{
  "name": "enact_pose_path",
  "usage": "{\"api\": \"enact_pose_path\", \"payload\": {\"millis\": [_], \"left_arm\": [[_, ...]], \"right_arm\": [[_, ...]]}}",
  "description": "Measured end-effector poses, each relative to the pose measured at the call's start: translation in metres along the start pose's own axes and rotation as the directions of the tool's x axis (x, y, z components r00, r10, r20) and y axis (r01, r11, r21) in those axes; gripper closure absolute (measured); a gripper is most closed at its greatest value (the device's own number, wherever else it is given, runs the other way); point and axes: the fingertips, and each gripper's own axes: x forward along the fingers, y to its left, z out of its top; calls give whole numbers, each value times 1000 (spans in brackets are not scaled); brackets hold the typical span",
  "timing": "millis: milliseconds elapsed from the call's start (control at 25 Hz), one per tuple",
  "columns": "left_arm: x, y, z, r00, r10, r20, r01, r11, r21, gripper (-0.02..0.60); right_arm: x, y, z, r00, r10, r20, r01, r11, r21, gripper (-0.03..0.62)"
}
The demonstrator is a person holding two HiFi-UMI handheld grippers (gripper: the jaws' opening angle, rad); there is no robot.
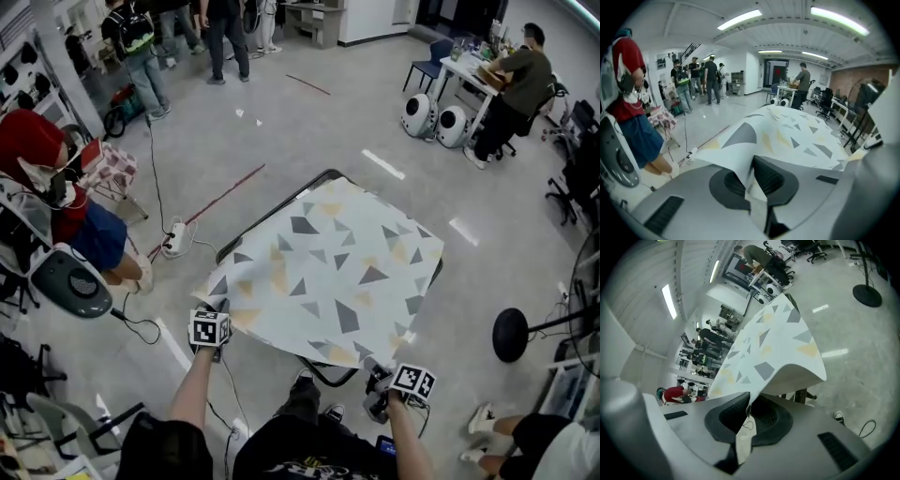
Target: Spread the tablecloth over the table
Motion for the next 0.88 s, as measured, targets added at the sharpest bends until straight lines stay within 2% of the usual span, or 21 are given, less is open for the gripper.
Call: {"api": "enact_pose_path", "payload": {"millis": [80, 120, 240, 320, 440, 560, 600, 680, 720, 760, 800, 880], "left_arm": [[13, -4, -17, 1000, -4, -4, 4, 996, -89, 546], [19, -2, -22, 1000, -1, -5, 1, 994, -109, 546], [36, 20, -31, 999, -21, -49, 13, 988, -156, 528], [46, 28, -33, 996, -50, -71, 35, 980, -196, 517], [54, 29, -28, 996, -69, -62, 57, 984, -170, 522], [61, 32, -35, 995, -80, -64, 65, 977, -204, 522], [64, 30, -41, 994, -77, -79, 59, 977, -203, 520], [73, 23, -62, 985, -64, -162, 40, 989, -144, 507], [76, 18, -73, 975, -63, -215, 41, 993, -107, 404], [79, 13, -83, 964, -68, -258, 48, 995, -83, 275], [79, 9, -91, 957, -74, -281, 54, 995, -79, 231], [77, 6, -96, 957, -82, -280, 53, 992, -111, 225]], "right_arm": [[4, -5, 8, 1000, -20, 24, 21, 999, -41, 573], [7, -5, 12, 999, -15, 46, 18, 999, -46, 571], [14, -3, 9, 996, -2, 87, 3, 1000, -14, 571], [14, -6, -8, 997, -1, 71, -1, 1000, 23, 571], [15, -28, -57, 999, -32, -3, 32, 998, 60, 568], [23, -50, -95, 995, -101, -12, 102, 989, 105, 544], [24, -56, -99, 992, -123, 0, 122, 985, 124, 534], [25, -65, -102, 983, -181, 7, 179, 978, 109, 503], [24, -69, -101, 976, -219, 5, 218, 973, 76, 466], [22, -73, -100, 966, -260, 7, 260, 965, 38, 429], [19, -77, -97, 954, -301, 17, 301, 954, 6, 392], [8, -82, -87, 927, -370, 58, 372, 928, -16, 357]]}}
